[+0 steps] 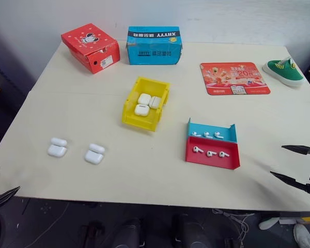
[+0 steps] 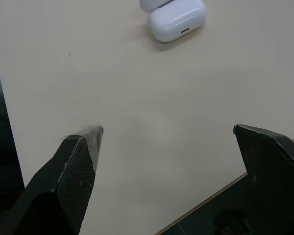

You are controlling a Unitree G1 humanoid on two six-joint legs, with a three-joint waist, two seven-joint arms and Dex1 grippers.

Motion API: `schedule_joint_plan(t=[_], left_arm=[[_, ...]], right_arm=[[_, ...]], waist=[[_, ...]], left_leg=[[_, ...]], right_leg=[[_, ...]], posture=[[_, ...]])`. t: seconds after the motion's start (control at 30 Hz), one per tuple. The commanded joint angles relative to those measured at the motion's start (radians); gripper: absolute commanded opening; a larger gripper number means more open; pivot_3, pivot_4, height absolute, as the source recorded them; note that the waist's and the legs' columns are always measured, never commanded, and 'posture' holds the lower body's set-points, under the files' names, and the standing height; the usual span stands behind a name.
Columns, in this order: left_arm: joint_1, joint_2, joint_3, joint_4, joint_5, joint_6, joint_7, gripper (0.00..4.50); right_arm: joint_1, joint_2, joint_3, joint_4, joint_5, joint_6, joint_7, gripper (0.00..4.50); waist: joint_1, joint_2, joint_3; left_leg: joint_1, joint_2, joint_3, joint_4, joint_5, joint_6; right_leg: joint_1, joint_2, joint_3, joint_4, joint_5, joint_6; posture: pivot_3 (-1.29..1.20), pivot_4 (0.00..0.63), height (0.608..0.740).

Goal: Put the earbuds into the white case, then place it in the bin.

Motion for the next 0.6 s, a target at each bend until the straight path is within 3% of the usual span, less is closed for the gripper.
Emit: schedule_joint_plan(t=[0.03, 0.2, 0.3, 0.47, 0.6], left_arm=[[0.020, -0.002, 0.018, -0.020, -0.010, -0.001, 0.003, 4.50], [0.020, 0.009, 0.065, -0.056, -0.078, 0.103, -0.006, 4.50], [0.030, 0.035, 0.088, -0.047, -0.110, 0.235, -0.020, 4.50], [0.023, 0.124, 0.131, 0.060, -0.087, 0.515, 0.138, 4.50], [0.054, 0.191, 0.103, 0.025, -0.073, 0.758, 0.142, 4.50]], right_arm=[[0.012, 0.005, -0.008, -0.029, 0.022, 0.007, -0.009, 4.47], [0.008, 0.020, -0.014, -0.063, 0.064, 0.079, -0.025, 4.47], [-0.009, 0.080, -0.021, -0.178, 0.171, 0.161, -0.042, 4.47], [0.024, 0.217, 0.073, -0.512, 0.325, 0.237, -0.024, 4.47], [0.015, 0.332, 0.121, -0.588, 0.377, 0.139, 0.083, 4.47]], waist=[[0.000, 0.000, 0.000], [0.000, 0.000, 0.000], [-0.002, 0.000, 0.000], [-0.002, -0.004, 0.000], [0.003, -0.006, -0.002]], left_leg=[[0.000, 0.000, 0.000, 0.000, 0.000, 0.000], [0.000, 0.000, 0.000, 0.001, 0.000, 0.000], [0.000, 0.000, 0.000, 0.001, 0.000, 0.000], [0.001, 0.001, 0.000, 0.001, 0.003, -0.002], [0.002, 0.001, 0.000, 0.002, 0.003, -0.001]], right_leg=[[0.000, 0.000, 0.000, 0.000, 0.000, 0.000], [0.000, 0.000, 0.000, 0.001, 0.000, 0.000], [0.000, 0.000, 0.000, 0.003, 0.000, 0.000], [0.000, 0.001, 0.000, 0.006, 0.000, 0.000], [0.000, 0.000, 0.001, 0.008, 0.000, 0.000]], posture=[[0.00, 0.150, 0.740], [0.00, 0.150, 0.740], [0.00, 0.150, 0.740], [0.00, 0.150, 0.740], [0.00, 0.150, 0.740]])
